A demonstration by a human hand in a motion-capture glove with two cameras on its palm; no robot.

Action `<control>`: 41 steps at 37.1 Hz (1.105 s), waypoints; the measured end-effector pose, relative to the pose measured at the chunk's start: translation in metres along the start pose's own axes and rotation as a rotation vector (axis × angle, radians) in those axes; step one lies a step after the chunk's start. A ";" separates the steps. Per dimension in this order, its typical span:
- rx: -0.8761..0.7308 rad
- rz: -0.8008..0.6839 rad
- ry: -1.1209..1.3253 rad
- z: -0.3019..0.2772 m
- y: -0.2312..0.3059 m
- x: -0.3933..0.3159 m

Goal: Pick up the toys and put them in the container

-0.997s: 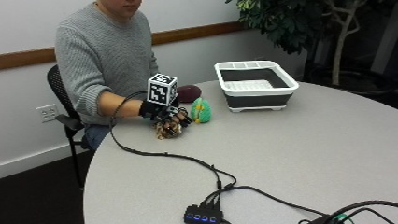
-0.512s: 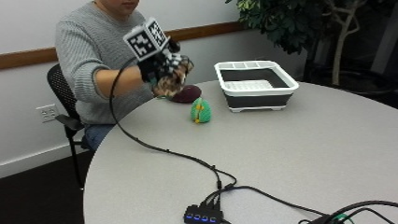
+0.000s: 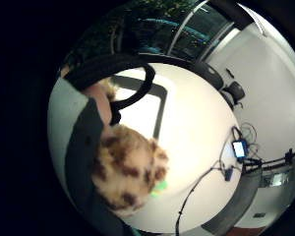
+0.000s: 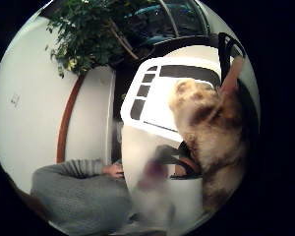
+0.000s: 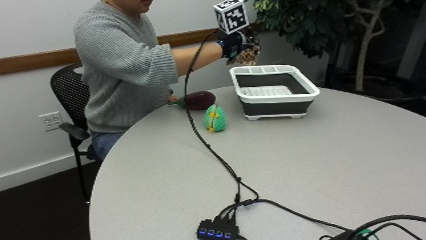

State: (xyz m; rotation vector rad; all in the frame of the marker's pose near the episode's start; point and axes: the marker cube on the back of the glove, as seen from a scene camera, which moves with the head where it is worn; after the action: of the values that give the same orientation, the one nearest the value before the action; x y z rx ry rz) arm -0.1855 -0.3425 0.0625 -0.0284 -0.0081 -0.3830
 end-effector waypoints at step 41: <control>-0.215 0.276 0.011 -0.002 0.117 0.112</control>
State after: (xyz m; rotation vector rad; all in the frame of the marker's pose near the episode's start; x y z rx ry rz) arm -0.0375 -0.2758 0.0591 -0.2375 0.0477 -0.1065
